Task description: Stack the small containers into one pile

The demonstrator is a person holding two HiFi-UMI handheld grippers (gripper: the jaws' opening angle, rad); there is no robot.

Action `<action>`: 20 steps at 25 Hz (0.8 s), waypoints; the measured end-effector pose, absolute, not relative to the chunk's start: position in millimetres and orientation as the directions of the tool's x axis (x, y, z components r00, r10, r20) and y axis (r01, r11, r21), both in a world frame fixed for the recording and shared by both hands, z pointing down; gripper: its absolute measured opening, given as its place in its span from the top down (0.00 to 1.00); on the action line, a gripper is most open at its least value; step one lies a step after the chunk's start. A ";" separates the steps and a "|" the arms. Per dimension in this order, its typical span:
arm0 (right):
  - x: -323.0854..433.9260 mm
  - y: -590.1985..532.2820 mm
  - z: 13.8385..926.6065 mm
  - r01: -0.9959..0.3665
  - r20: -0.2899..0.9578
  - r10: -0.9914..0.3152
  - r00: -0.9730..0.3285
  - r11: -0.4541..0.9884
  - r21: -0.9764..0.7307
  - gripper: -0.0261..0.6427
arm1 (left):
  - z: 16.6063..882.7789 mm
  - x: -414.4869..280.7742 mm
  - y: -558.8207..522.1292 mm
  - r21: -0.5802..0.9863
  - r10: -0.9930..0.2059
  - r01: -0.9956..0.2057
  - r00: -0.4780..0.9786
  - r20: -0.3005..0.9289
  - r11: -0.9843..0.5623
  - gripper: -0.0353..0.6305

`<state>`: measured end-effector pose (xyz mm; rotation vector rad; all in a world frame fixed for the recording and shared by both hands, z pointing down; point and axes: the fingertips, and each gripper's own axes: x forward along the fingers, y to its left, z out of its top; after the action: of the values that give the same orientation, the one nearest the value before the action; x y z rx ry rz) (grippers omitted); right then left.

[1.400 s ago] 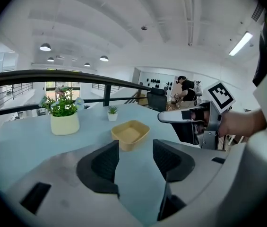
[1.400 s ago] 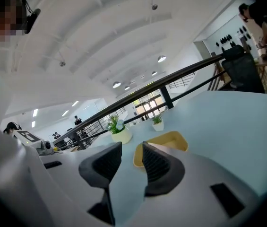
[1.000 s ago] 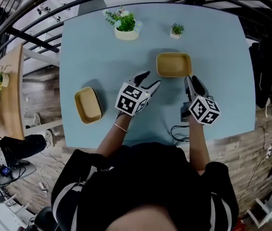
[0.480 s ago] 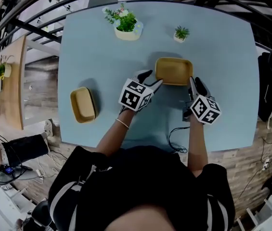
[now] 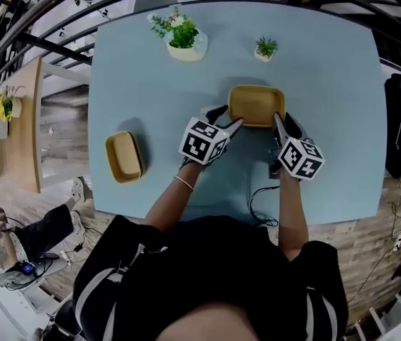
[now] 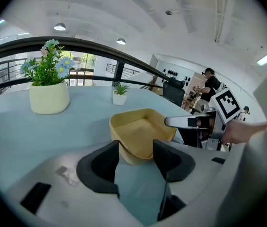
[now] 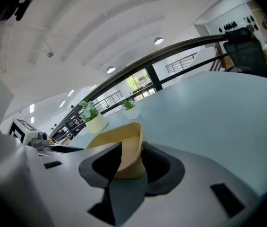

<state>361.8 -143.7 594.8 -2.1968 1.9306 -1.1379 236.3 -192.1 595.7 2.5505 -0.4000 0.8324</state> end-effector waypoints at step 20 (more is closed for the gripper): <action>277.6 -156.1 557.4 -0.891 0.455 -0.882 -0.124 -0.103 -0.442 0.77 | 550.0 147.8 -188.6 0.288 -0.266 -0.482 0.788 0.555 -0.827 0.61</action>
<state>277.6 -156.1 557.4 -2.0887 2.1133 -1.0631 147.8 -188.6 550.0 2.5588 -0.5635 0.7059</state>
